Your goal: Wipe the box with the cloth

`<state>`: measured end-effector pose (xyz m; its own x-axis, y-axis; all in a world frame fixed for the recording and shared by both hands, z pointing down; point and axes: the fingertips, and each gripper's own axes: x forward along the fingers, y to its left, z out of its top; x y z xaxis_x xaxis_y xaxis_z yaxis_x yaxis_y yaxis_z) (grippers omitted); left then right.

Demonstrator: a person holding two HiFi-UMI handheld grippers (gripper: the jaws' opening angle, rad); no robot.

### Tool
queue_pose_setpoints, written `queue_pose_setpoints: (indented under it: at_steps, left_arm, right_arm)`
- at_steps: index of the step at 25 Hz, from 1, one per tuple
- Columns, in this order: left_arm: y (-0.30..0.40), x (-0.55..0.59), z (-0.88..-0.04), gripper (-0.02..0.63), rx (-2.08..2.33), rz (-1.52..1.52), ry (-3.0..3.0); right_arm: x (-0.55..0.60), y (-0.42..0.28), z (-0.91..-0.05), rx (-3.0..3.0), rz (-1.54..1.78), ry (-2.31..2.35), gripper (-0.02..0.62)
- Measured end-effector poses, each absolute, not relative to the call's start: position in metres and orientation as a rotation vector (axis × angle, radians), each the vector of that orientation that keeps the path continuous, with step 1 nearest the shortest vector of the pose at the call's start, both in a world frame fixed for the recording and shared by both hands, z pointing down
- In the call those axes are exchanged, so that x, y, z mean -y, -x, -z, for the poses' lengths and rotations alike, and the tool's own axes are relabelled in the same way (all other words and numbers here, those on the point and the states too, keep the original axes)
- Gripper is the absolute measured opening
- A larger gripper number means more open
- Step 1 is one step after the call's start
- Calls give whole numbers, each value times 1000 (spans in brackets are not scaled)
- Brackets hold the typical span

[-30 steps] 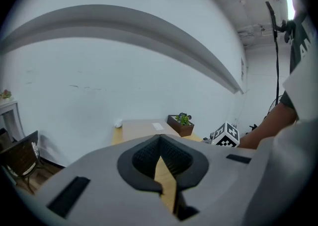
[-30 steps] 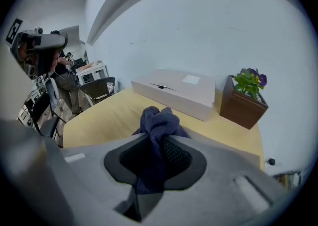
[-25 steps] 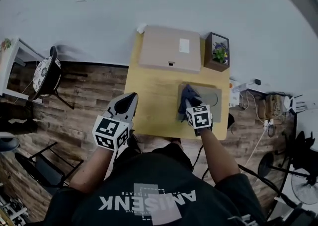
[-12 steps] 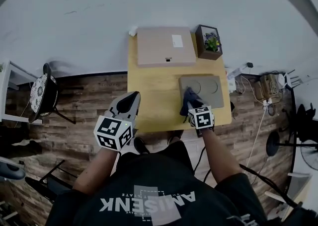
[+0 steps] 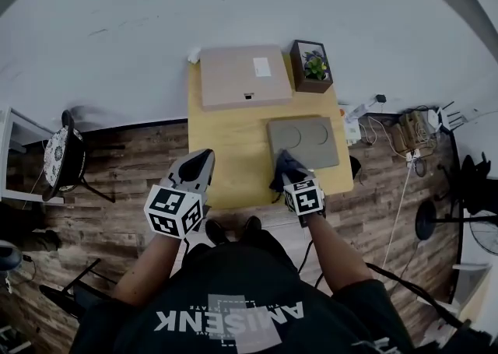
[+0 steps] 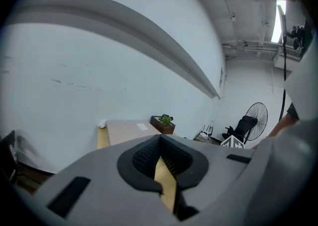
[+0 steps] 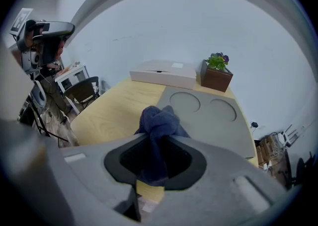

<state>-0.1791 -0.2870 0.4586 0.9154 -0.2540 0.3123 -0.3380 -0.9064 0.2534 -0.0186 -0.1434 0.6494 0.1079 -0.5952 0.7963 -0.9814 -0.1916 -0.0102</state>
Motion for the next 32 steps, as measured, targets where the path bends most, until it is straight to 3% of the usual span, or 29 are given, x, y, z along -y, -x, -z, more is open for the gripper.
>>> queue_pose_setpoints:
  at_steps: [6,15,32]
  left_arm:
    - [177,278,-452,2,497,-433,-2772]
    - [212,301,-452,2,577,-476,-2786]
    - [294,449,-469,2,412,-638,-2859]
  right_arm:
    - [143,20,-633,1572,-969,-1878,77]
    - [233,31,-616,1640,-994,-2071,77]
    - [310,-7,-674,835,-1245,-2781,77]
